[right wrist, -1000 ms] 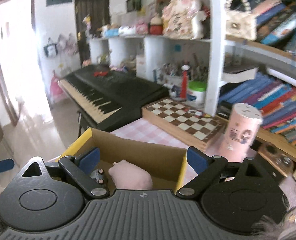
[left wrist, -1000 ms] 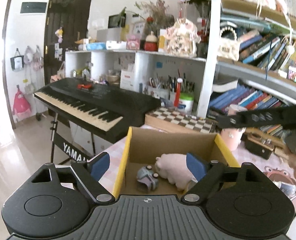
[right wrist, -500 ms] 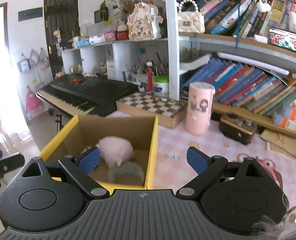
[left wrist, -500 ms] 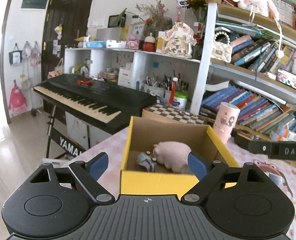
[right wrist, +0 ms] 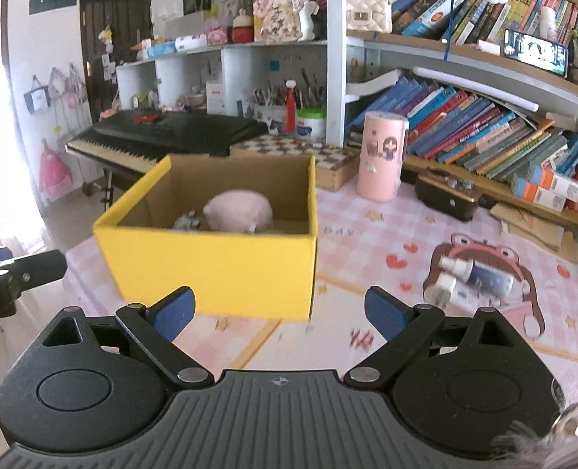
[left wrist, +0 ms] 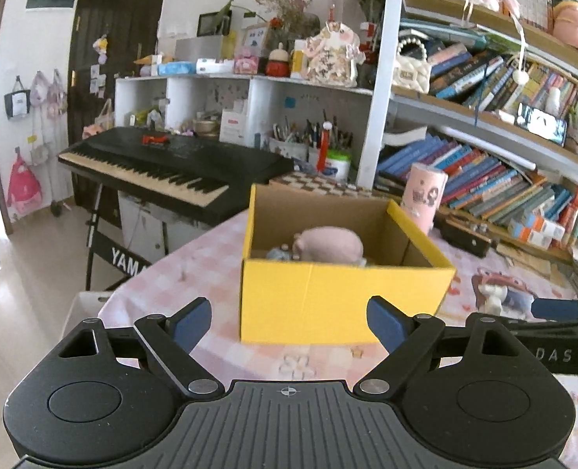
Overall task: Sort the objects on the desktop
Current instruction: 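Lift both open tools out of the yellow box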
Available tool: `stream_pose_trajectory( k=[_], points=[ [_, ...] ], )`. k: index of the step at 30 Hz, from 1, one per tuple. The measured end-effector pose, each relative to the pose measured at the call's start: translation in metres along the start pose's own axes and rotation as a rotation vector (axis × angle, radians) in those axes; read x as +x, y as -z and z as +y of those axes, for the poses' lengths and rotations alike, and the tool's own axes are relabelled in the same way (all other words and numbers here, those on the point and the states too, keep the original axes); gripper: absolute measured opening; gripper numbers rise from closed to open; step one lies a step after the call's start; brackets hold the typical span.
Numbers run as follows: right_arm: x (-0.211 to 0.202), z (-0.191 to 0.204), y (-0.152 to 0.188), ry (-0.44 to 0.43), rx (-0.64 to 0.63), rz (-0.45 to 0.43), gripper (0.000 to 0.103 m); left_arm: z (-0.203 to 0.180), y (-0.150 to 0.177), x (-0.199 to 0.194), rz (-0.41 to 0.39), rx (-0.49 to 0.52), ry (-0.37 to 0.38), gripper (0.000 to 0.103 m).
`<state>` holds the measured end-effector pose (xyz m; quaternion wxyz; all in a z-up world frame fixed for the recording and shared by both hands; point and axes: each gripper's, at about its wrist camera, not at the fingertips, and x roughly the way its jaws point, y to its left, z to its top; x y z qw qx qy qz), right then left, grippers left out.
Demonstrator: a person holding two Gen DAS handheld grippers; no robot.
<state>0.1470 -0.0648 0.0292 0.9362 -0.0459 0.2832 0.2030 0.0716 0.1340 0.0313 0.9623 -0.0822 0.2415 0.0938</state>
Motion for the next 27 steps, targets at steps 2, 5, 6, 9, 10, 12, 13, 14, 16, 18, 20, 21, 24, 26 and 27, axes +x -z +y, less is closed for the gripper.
stream_pose_trajectory(
  k=[2,5,6,9,10,12,13,14,16,18,20,21,24,26,27],
  points=[
    [-0.003,0.006,0.009,0.005,0.006,0.012,0.094,0.001,0.007,-0.004,0.013,-0.001,-0.004,0.089],
    [-0.009,0.014,0.023,0.021,0.011,0.019,0.094,0.002,0.016,-0.008,0.031,-0.001,-0.014,0.089],
    [-0.011,0.017,0.027,0.03,0.01,0.021,0.094,0.002,0.019,-0.009,0.039,-0.001,-0.018,0.089],
    [-0.015,0.024,0.037,0.031,0.011,0.044,0.094,0.004,0.029,-0.014,0.063,-0.008,-0.021,0.089],
    [-0.016,0.025,0.039,0.028,0.009,0.052,0.094,0.004,0.032,-0.016,0.072,-0.012,-0.019,0.089],
    [-0.018,0.03,0.043,0.022,0.001,0.061,0.094,0.004,0.037,-0.019,0.089,-0.012,-0.012,0.089],
    [-0.02,0.031,0.044,0.019,-0.001,0.064,0.094,0.004,0.039,-0.021,0.093,-0.011,-0.009,0.089],
    [-0.021,0.033,0.046,0.016,-0.003,0.068,0.094,0.003,0.042,-0.023,0.096,-0.009,-0.005,0.089],
    [-0.023,0.036,0.05,0.01,-0.007,0.078,0.094,0.003,0.045,-0.027,0.101,-0.008,0.0,0.089],
    [-0.026,0.039,0.052,0.005,-0.012,0.087,0.094,0.004,0.048,-0.031,0.104,-0.009,-0.001,0.089],
    [-0.03,0.042,0.056,0.007,-0.018,0.09,0.094,0.005,0.051,-0.033,0.107,-0.013,-0.003,0.089],
    [-0.031,0.042,0.058,0.007,-0.019,0.091,0.094,0.005,0.052,-0.034,0.109,-0.015,-0.004,0.089],
    [-0.037,0.043,0.063,0.01,-0.014,0.092,0.094,0.005,0.056,-0.038,0.116,-0.013,-0.001,0.089],
    [-0.039,0.043,0.066,0.013,-0.009,0.097,0.094,0.004,0.058,-0.04,0.121,-0.009,0.004,0.089],
    [-0.041,0.043,0.068,0.015,-0.006,0.101,0.094,0.004,0.06,-0.041,0.123,-0.008,0.006,0.089]
  ],
)
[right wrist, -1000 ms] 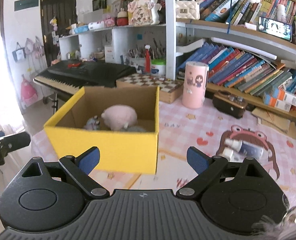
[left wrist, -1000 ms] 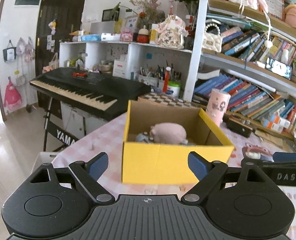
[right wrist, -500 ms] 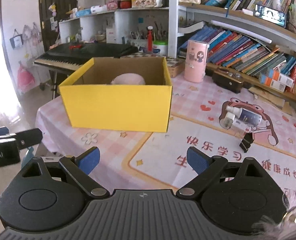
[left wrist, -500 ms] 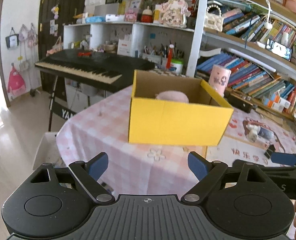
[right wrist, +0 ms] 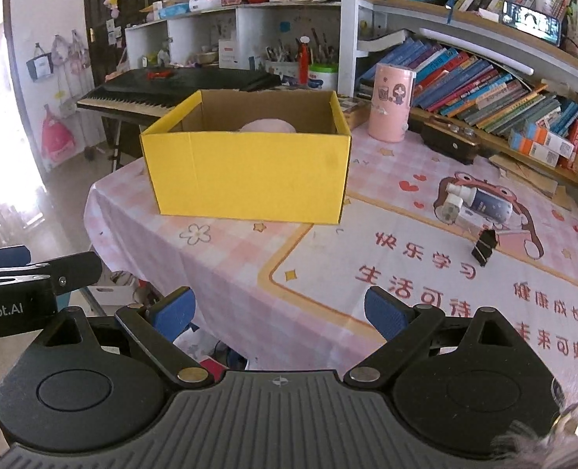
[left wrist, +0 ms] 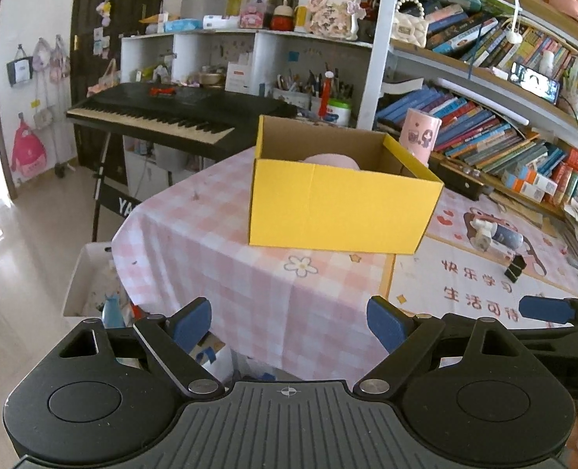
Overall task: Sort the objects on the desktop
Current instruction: 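Lift both open tools out of the yellow box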
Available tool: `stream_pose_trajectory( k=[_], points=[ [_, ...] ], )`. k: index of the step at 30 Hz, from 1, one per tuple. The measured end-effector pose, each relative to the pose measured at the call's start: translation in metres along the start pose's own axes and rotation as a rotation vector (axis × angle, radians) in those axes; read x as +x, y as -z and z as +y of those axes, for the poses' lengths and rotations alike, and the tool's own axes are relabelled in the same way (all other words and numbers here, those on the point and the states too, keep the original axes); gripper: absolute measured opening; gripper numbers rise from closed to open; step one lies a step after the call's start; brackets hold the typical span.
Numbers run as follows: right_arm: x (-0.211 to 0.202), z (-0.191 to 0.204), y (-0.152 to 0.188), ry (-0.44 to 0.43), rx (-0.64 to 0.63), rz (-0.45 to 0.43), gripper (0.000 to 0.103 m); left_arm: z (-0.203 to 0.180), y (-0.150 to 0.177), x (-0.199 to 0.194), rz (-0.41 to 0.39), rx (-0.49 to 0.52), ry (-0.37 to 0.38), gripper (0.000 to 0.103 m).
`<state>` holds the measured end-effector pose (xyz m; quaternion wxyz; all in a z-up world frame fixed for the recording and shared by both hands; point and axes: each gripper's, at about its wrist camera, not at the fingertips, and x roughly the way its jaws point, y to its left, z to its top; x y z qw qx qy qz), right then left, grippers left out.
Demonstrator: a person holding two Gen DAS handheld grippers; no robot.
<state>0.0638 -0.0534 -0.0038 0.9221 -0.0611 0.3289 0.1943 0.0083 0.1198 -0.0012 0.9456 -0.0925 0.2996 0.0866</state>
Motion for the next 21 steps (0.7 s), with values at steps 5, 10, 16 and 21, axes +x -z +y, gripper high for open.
stream_pose_trajectory(
  k=[5,10,16,21],
  points=[
    [-0.006,-0.001,0.008,0.011,0.015,0.009,0.094,-0.002,0.005,-0.003,0.014,0.008,0.01,0.089],
    [-0.011,-0.003,0.015,0.026,0.021,0.024,0.094,-0.004,0.007,-0.002,0.026,0.007,0.018,0.089],
    [-0.016,-0.011,0.021,0.06,0.039,0.036,0.094,-0.012,0.009,0.001,0.039,0.02,0.052,0.089],
    [-0.02,-0.022,0.026,0.098,0.066,0.044,0.094,-0.024,0.009,0.006,0.055,0.043,0.09,0.089]
  ],
)
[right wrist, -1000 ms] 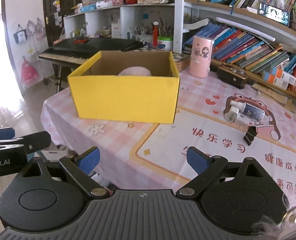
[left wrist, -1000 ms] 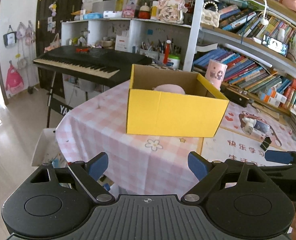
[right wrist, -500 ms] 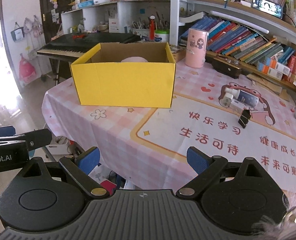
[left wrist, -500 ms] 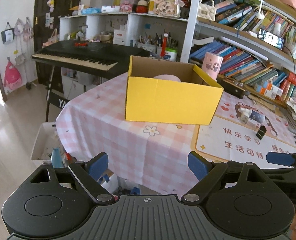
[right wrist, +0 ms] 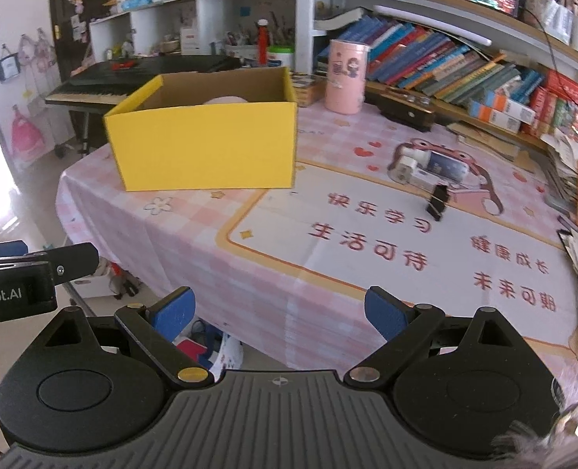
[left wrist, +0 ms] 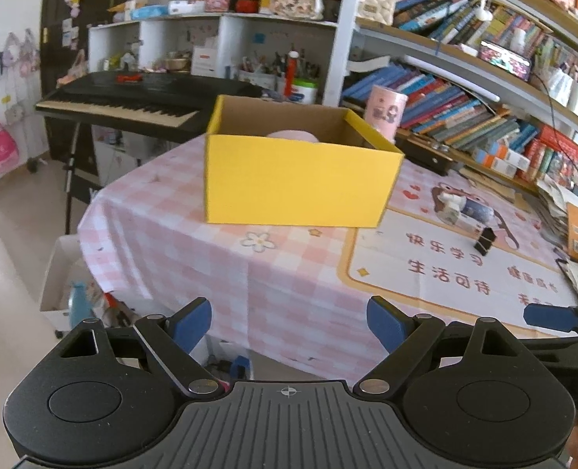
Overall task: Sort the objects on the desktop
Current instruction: 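Move the left tool toward the black binder clip while the right tool approaches the small white box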
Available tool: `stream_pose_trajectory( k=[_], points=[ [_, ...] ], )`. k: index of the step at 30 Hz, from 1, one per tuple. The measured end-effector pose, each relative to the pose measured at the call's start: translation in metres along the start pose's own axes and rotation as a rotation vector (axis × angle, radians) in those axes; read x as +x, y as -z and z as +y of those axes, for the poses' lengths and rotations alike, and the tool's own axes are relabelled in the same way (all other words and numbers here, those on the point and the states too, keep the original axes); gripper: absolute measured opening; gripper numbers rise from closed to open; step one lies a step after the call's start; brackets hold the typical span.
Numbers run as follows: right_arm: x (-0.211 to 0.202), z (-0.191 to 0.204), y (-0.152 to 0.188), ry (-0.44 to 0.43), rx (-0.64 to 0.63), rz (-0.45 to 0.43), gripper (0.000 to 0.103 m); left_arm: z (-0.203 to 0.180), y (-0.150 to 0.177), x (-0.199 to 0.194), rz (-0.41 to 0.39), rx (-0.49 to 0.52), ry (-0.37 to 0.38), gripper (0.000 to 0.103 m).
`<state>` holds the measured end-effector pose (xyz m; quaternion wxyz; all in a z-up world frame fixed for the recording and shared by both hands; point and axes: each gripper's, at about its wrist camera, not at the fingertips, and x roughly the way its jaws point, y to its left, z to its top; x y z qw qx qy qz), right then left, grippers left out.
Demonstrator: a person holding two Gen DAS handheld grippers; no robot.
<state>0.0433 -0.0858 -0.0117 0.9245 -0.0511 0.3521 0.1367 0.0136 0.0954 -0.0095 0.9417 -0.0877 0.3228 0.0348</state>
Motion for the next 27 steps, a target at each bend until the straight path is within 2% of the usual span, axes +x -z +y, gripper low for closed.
stream_pose_trajectory(
  k=[12,27],
  points=[
    [-0.001,-0.031,0.009,0.071,0.08,0.017,0.094,-0.03,0.0,0.016,0.036,0.065,0.065,0.089],
    [0.011,-0.076,0.001,0.112,0.12,0.025,0.094,-0.073,-0.013,0.042,0.051,0.097,0.095,0.089]
  ],
)
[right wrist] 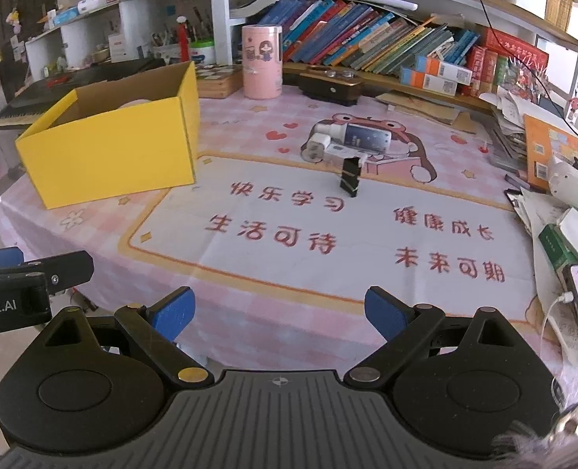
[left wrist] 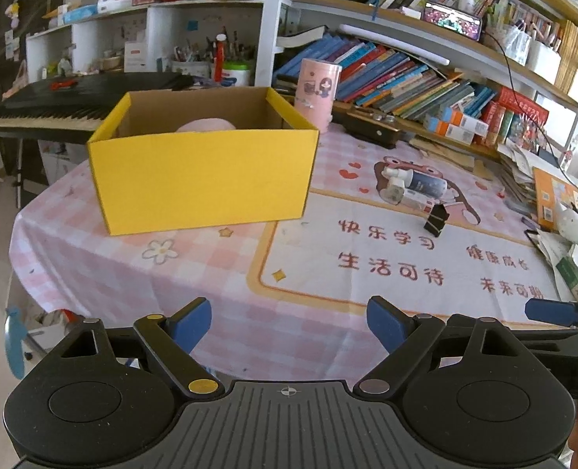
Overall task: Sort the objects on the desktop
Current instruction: 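Move the left tool toward the black binder clip while the right tool approaches the small white box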
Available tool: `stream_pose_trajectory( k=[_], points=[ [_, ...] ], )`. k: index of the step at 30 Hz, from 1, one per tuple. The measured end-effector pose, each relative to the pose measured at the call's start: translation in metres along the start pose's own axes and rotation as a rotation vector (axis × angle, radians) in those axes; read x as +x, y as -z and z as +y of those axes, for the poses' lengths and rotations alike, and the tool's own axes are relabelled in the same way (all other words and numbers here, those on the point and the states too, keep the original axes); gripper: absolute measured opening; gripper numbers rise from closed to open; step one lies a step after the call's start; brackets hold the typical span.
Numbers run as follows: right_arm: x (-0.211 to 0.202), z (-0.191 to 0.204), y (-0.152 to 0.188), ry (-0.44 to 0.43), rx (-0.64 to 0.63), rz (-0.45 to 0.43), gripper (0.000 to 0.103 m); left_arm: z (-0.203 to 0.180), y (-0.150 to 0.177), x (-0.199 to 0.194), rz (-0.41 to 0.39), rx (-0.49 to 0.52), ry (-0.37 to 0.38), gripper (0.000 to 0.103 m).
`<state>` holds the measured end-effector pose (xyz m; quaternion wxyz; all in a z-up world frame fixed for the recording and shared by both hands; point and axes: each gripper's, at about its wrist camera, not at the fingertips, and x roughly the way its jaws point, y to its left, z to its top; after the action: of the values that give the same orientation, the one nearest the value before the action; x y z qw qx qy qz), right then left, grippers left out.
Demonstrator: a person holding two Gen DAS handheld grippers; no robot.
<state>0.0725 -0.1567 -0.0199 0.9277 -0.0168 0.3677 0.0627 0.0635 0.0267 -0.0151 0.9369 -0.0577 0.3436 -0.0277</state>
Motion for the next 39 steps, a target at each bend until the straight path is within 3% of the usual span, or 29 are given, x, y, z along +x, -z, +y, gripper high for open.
stream_pose_trajectory(
  k=[29,39],
  points=[
    [0.069,-0.128,-0.073,-0.03,0.011,-0.011,0.094,-0.113,-0.052,0.079,0.017,0.005,-0.046,0.089],
    [0.093,-0.165,-0.097,-0.057,0.027,-0.024,0.094,-0.148,-0.059,0.11,0.041,0.018,0.005,0.089]
  ],
)
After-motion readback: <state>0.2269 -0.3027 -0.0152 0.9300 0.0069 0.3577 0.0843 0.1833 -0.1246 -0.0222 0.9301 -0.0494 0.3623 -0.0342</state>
